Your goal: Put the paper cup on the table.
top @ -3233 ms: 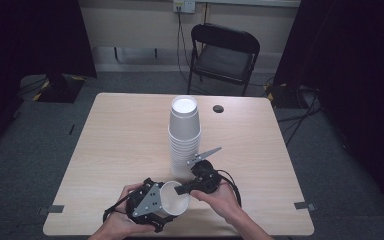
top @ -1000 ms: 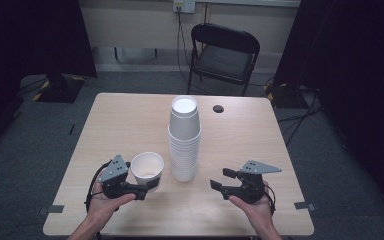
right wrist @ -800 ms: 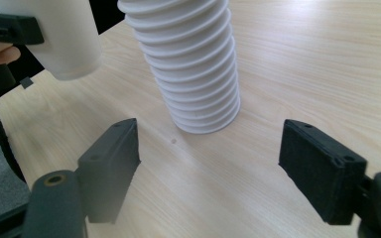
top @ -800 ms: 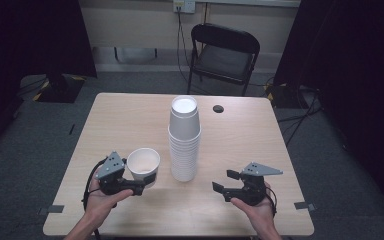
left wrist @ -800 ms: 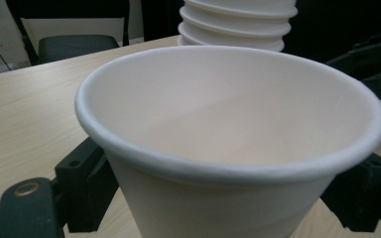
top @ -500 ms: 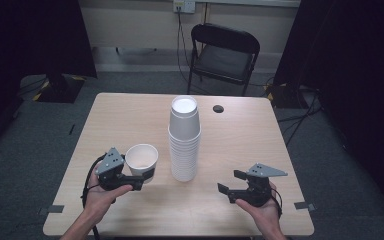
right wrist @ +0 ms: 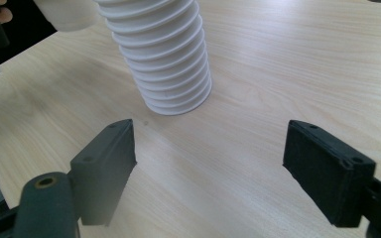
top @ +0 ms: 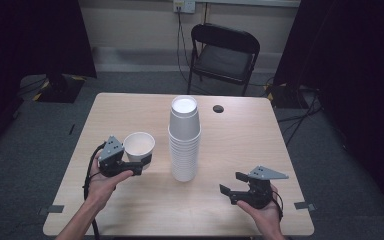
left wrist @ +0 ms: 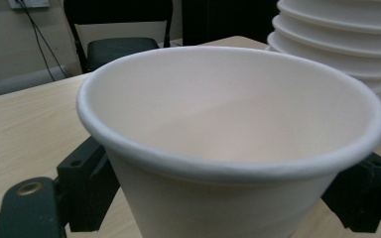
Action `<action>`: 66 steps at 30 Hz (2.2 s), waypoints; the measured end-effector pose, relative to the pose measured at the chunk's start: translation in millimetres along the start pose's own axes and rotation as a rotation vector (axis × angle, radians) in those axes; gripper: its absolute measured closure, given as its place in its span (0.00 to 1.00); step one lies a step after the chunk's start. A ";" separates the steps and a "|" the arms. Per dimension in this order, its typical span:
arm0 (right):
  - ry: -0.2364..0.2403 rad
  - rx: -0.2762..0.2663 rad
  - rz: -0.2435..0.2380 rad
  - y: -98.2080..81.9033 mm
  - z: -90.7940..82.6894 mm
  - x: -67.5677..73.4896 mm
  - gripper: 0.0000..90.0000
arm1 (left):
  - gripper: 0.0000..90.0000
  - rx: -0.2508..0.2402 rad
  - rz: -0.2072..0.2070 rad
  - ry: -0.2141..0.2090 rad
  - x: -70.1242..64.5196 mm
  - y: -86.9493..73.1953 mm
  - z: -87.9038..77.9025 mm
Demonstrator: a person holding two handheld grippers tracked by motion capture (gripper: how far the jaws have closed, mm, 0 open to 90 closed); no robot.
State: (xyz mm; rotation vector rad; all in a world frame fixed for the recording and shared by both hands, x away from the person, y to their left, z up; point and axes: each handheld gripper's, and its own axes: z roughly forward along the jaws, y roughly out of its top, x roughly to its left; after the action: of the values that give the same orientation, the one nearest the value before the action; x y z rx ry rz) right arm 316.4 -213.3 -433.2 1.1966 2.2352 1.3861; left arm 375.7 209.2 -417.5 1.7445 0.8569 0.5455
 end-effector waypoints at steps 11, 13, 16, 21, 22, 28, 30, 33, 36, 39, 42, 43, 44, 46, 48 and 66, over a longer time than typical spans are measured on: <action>-0.003 0.000 0.005 -1.6 1.3 -2.3 0.24 | 0.16 -0.021 -0.020 0.065 17.2 -3.6 17.5; -0.003 0.003 0.006 -1.6 1.3 -2.9 0.24 | 0.16 -0.020 -0.021 0.079 19.8 -4.3 19.8; -0.003 0.004 0.006 -2.0 1.8 -3.0 0.24 | 0.16 -0.021 -0.022 0.095 24.9 -5.2 24.0; -0.002 0.009 0.004 -2.5 3.0 -2.6 0.25 | 0.16 -0.031 -0.044 0.123 36.5 0.2 29.8; -0.002 0.009 0.005 -2.5 3.1 -2.7 0.25 | 0.16 -0.038 -0.046 0.127 37.6 -0.3 31.3; 0.001 0.011 0.006 -2.8 3.9 -3.4 0.26 | 0.16 0.002 -0.065 0.127 45.2 -9.4 45.7; 0.002 0.015 0.005 -3.2 4.4 -3.0 0.26 | 0.16 0.019 -0.067 0.125 47.9 -13.7 51.5; 0.004 0.016 0.002 -3.4 4.7 -3.5 0.26 | 0.16 0.069 -0.060 0.118 50.3 -20.0 59.5; 0.005 0.015 0.008 -3.4 4.9 -4.9 0.27 | 0.16 0.087 -0.065 0.121 51.8 -23.7 64.7; 0.006 0.015 0.011 -3.6 5.1 -6.7 0.27 | 0.16 0.105 -0.051 0.130 53.3 -26.1 68.5; 0.007 0.020 0.018 -4.1 7.4 -10.0 0.27 | 0.16 0.128 -0.041 0.130 53.1 -29.1 72.2; 0.007 0.023 0.020 -4.3 7.8 -11.0 0.27 | 0.16 0.137 -0.041 0.129 52.7 -30.2 73.1; 0.011 0.023 0.022 -4.5 8.0 -11.6 0.27 | 0.16 0.151 -0.040 0.124 52.9 -31.1 73.5; 0.009 0.024 0.026 -5.3 7.6 -11.9 0.27 | 0.16 0.138 -0.054 0.122 52.3 -34.0 73.2; 0.009 0.020 0.028 -6.7 6.8 -11.4 0.27 | 0.16 0.142 -0.049 0.111 51.9 -34.7 72.7; 0.009 0.004 0.040 -7.3 1.2 -11.1 0.28 | 0.17 0.217 -0.030 0.106 47.4 -43.5 72.2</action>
State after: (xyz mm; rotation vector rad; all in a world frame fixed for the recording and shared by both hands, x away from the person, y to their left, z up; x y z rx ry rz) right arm 320.3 -222.4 -442.1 1.2462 2.2331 1.4048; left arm 445.4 208.9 -484.5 1.9085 1.0475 0.5450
